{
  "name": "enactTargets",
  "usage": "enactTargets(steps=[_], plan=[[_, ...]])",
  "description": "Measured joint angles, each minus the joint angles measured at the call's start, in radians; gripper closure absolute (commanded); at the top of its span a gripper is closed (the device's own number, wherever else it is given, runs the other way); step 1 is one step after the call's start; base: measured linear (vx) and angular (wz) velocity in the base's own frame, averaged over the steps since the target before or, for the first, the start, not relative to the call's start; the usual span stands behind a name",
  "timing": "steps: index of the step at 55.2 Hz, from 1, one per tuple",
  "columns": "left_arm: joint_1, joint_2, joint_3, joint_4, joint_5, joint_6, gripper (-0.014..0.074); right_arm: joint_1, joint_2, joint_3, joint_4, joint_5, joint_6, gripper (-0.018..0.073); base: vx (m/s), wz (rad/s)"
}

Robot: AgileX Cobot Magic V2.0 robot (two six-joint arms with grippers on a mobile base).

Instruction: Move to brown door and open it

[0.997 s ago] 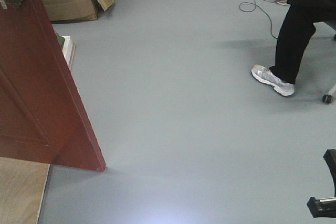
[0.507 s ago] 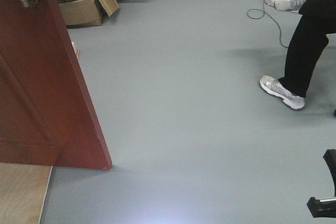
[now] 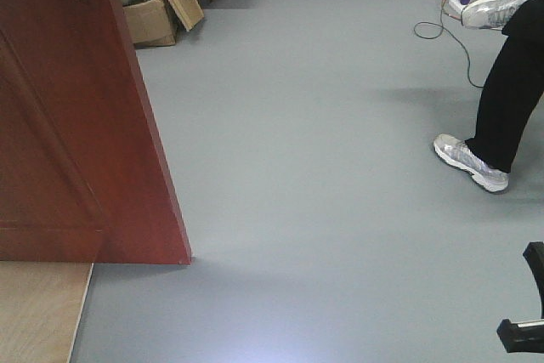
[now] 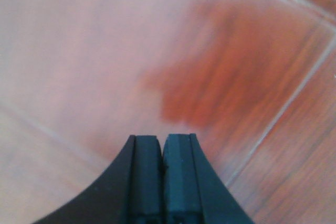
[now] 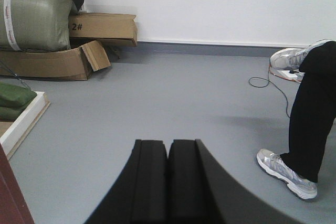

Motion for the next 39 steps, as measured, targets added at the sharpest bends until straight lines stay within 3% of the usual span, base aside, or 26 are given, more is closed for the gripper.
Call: enactTargets(steps=[39], plan=[[-0.004,0.001,0.0,0.012,0.006,0.0,0.06,0.0,0.0,0.0,0.0,0.0,0.0,0.0559,0.0,0.0]])
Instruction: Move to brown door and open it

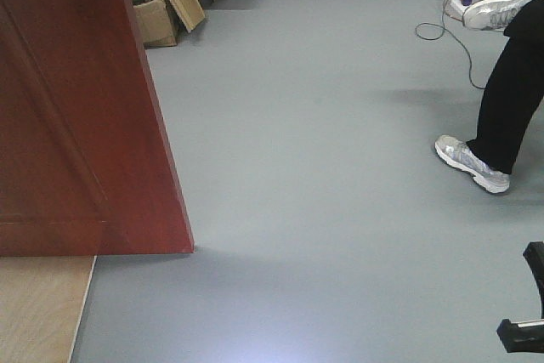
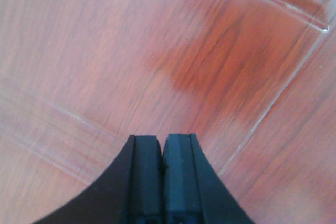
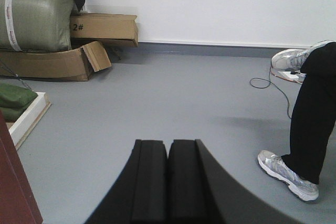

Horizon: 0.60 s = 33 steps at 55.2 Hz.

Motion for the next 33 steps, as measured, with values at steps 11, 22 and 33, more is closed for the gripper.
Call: enactTargets(steps=[11,22,33], plan=[[-0.063,-0.059,0.002,0.075,0.072,0.0,0.06,0.0,0.0,0.0,0.0,0.0,0.0,0.0559,0.0,0.0],[-0.218,-0.209,0.004,0.08,0.081,0.0,0.06,0.0,0.0,0.0,0.0,0.0,0.0,0.0559,0.0,0.0],[-0.359,-0.327,0.018,0.111,0.033,0.0,0.06,0.0,0.0,0.0,0.0,0.0,0.0,0.0559,0.0,0.0]])
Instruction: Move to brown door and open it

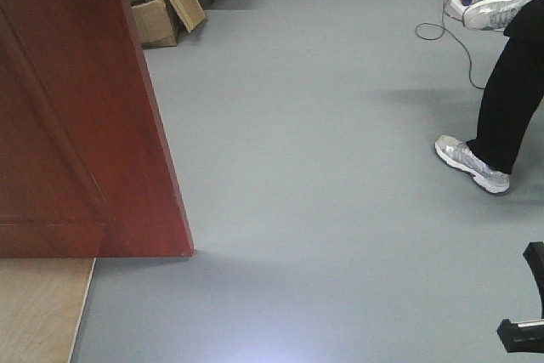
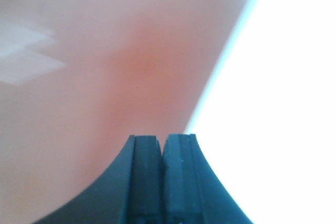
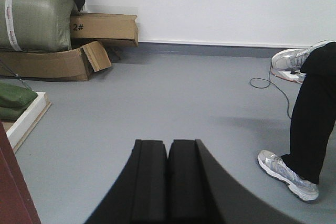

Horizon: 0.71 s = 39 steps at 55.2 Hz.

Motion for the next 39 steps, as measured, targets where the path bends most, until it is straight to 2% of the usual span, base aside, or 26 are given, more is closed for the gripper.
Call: enactTargets(steps=[5,12,17,31,36,39], plan=[[-0.019,-0.053,0.082,0.055,-0.085,0.0,0.06,0.0,0.0,0.0,0.0,0.0,0.0,0.0559,0.0,0.0],[-0.021,-0.158,0.312,0.086,-0.246,0.012,0.06,0.0,0.0,0.0,0.0,0.0,0.0,0.0559,0.0,0.0],[-0.021,-0.245,0.536,0.091,-0.378,0.061,0.06,0.0,0.0,0.0,0.0,0.0,0.0,0.0559,0.0,0.0],[-0.02,-0.633,1.261,0.094,-0.856,0.23,0.06,0.0,0.0,0.0,0.0,0.0,0.0,0.0559,0.0,0.0],[0.0,-0.766,1.46,0.099,-0.947,0.287,0.06,0.0,0.0,0.0,0.0,0.0,0.0,0.0559,0.0,0.0],[0.024,-0.856,1.578,0.099,-0.962,0.315,0.06,0.0,0.0,0.0,0.0,0.0,0.0,0.0559,0.0,0.0]])
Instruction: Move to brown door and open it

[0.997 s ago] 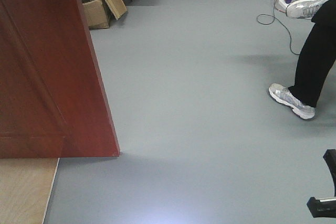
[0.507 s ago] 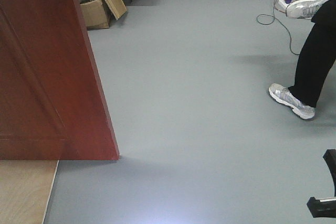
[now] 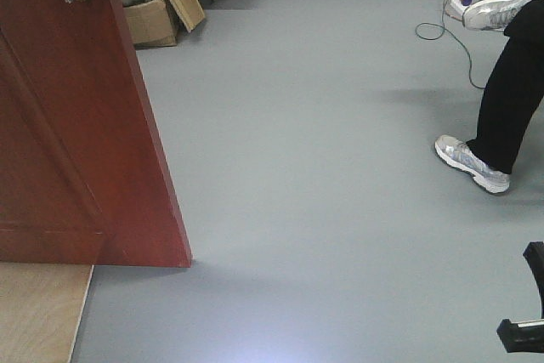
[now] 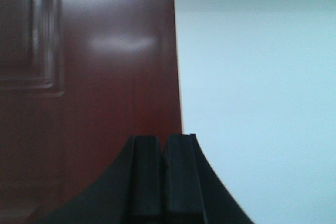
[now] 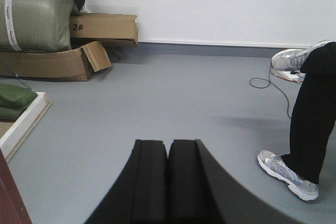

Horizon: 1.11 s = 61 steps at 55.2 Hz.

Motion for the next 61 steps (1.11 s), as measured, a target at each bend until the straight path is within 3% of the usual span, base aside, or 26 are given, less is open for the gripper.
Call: enactTargets(steps=[10,21,31,42,50,61], plan=[[0.057,-0.294,0.302,0.0,0.067,0.023,0.06,0.0,0.0,0.0,0.0,0.0,0.0,0.0559,0.0,0.0],[0.075,-0.581,0.574,0.0,0.144,0.023,0.06,0.0,0.0,0.0,0.0,0.0,0.0,0.0559,0.0,0.0],[0.056,-0.75,0.761,0.003,0.148,-0.056,0.06,0.0,0.0,0.0,0.0,0.0,0.0,0.0559,0.0,0.0],[0.045,-0.761,0.846,0.021,0.161,-0.074,0.06,0.0,0.0,0.0,0.0,-0.001,0.0,0.0559,0.0,0.0],[0.045,-0.761,0.846,0.022,0.321,-0.078,0.06,0.0,0.0,0.0,0.0,0.0,0.0,0.0559,0.0,0.0],[0.045,-0.761,0.846,0.022,0.439,-0.079,0.06,0.0,0.0,0.0,0.0,0.0,0.0,0.0559,0.0,0.0]])
